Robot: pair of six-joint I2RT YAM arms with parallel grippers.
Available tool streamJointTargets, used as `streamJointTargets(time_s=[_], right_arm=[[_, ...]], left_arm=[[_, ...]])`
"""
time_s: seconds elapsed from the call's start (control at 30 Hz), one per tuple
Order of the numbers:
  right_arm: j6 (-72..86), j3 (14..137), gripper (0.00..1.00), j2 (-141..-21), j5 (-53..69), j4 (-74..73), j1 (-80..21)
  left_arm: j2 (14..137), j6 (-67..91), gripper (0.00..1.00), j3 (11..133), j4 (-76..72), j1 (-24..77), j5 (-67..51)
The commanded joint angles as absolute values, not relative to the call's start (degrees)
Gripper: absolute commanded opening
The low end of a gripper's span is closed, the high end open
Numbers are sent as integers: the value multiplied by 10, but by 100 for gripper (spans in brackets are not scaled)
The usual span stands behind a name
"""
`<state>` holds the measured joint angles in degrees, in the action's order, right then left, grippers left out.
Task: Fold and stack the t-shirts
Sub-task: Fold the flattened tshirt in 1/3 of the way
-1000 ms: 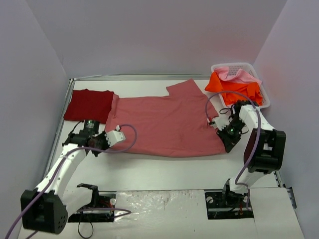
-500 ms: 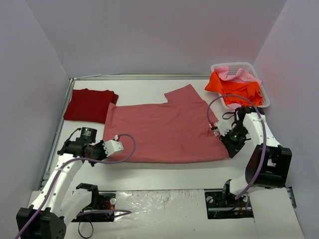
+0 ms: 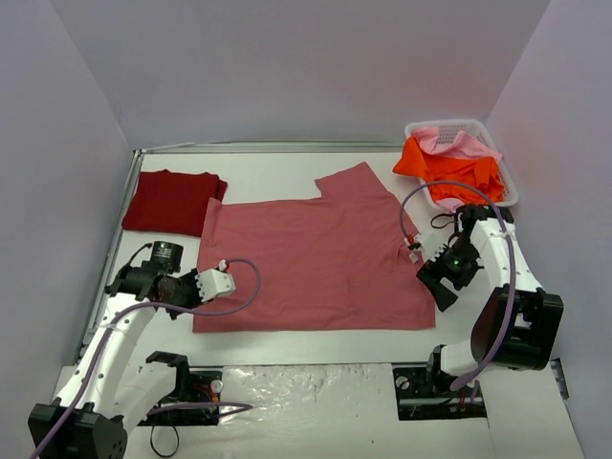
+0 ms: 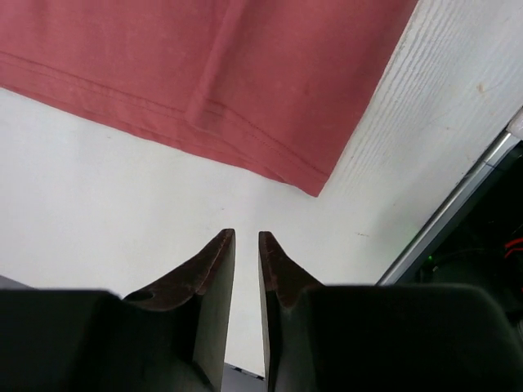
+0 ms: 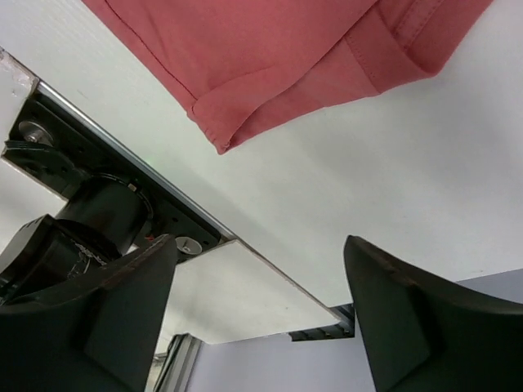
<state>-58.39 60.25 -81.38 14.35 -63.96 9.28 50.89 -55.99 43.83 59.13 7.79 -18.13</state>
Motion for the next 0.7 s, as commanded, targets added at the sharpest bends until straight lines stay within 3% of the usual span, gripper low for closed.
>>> streamJointTargets(time_s=[0.0,0.17,0.43,0.67], right_arm=[[-598,635,81,-817,135,-678,100],[-603,679,88,-848,136,-679,108],[-587,858,90,-941,228,-670,110],[-542,1058,82,-1098,348,-678,89]], left_arm=[[511,-590,19,490,642,75,-195],[533,-591,21,528,646,73,-198],[626,-441,20,562,426,66,-201],[832,-344,22,711,374,62,-246]])
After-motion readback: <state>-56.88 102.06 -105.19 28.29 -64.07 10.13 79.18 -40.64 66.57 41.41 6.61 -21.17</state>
